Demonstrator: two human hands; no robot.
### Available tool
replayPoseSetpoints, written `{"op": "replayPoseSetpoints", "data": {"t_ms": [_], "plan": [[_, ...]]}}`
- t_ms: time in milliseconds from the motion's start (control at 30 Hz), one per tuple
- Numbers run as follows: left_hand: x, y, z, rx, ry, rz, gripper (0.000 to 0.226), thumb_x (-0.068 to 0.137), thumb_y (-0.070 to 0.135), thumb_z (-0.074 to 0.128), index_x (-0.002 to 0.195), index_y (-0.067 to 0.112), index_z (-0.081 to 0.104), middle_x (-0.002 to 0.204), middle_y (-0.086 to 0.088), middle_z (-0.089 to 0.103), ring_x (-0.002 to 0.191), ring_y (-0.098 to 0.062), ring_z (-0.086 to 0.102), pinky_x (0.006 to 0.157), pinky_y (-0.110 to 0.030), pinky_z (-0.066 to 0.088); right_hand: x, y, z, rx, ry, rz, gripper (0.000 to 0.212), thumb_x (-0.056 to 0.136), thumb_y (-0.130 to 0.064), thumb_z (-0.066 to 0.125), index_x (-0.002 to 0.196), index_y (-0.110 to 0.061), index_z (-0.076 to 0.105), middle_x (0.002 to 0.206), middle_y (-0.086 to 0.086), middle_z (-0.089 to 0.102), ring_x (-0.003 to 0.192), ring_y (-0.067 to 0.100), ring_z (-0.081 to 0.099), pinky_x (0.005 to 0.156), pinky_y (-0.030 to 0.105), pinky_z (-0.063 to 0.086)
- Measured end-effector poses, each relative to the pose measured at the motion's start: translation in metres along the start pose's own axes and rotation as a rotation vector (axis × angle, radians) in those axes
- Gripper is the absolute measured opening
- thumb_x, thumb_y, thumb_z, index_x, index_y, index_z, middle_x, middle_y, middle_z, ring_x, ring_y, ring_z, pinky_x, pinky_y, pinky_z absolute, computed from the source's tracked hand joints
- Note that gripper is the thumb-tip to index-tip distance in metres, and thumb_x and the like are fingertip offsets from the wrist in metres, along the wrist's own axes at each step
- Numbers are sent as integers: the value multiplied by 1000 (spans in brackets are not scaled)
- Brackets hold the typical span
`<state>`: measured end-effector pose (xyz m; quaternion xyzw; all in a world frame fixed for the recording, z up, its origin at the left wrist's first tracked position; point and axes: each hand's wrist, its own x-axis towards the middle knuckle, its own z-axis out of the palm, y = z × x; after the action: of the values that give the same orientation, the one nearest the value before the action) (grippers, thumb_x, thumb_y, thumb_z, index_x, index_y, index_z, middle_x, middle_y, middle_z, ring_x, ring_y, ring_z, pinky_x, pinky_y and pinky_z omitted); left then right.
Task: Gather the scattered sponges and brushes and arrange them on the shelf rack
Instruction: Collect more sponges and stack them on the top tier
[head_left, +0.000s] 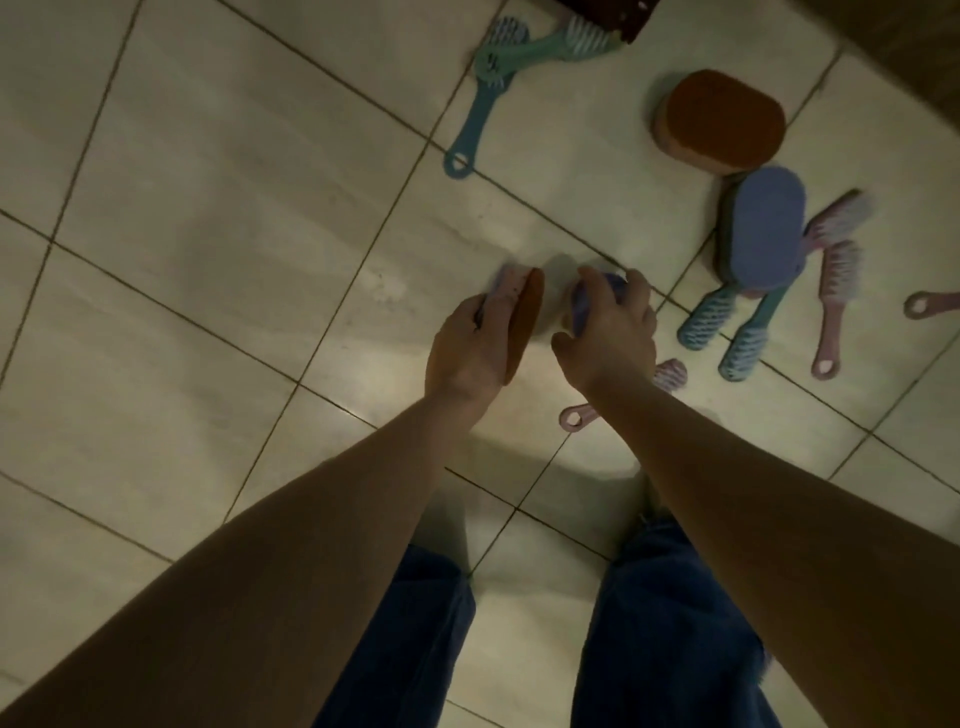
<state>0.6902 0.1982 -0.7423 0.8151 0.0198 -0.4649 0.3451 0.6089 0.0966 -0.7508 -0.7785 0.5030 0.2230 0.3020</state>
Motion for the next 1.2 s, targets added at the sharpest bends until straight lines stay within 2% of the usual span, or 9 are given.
{"op": "replayPoseSetpoints", "data": {"t_ms": [133,233,333,500,633,767,933,1067,1200], "plan": [[-2,1,7,-49,-9,-35,65,77,83,36,112,31,54,94,14,57,86,-11,58,61,-24,46,6,14,9,6,1,-59,83,85,-19,66,148,-40,16,153,4,13,129,35,32,82,40,45],[-5,1,6,-47,-24,-26,45,81,72,52,104,33,51,93,10,57,84,-12,60,64,-28,54,5,18,6,79,-15,-94,82,84,-18,64,149,-36,17,150,6,16,128,35,32,89,42,45],[-15,8,5,-34,31,-59,41,82,48,67,114,29,49,92,9,59,77,-8,60,63,-27,57,-9,18,-8,238,-29,-102,81,79,-23,70,146,-31,25,141,9,27,121,35,40,90,41,45],[-59,39,9,34,87,-67,37,83,38,65,115,25,51,89,9,60,76,-8,60,60,-25,53,-55,21,-63,300,-43,-91,99,65,-27,77,148,-36,23,126,5,30,106,24,46,79,31,43],[-114,84,14,77,121,-48,28,82,41,64,103,30,50,82,11,60,69,-6,59,53,-20,44,-97,21,-127,287,-31,-74,67,63,-23,78,123,-31,49,115,2,31,94,24,53,81,36,51],[-172,137,18,172,119,7,23,81,37,62,99,29,49,81,13,57,71,-4,56,56,-23,41,-139,25,-196,334,69,-71,39,71,-17,74,103,-20,51,106,0,30,77,18,46,65,31,48],[-241,221,23,259,116,98,21,80,34,61,96,26,49,80,12,55,70,-4,53,54,-24,39,-195,30,-287,373,99,-55,34,80,-20,71,103,-11,47,117,9,44,83,27,58,71,42,53],[-291,280,25,308,104,173,23,79,37,59,95,23,50,79,10,54,68,-5,52,53,-25,35,-235,40,-348,486,94,44,35,83,-31,73,102,-18,47,110,-2,61,91,19,65,75,35,55],[-345,332,23,333,59,261,20,82,33,57,97,20,53,82,5,55,72,-14,54,61,-27,39,-280,45,-411,534,181,114,53,85,-33,71,124,-9,44,119,7,51,99,27,61,76,37,52]]}}
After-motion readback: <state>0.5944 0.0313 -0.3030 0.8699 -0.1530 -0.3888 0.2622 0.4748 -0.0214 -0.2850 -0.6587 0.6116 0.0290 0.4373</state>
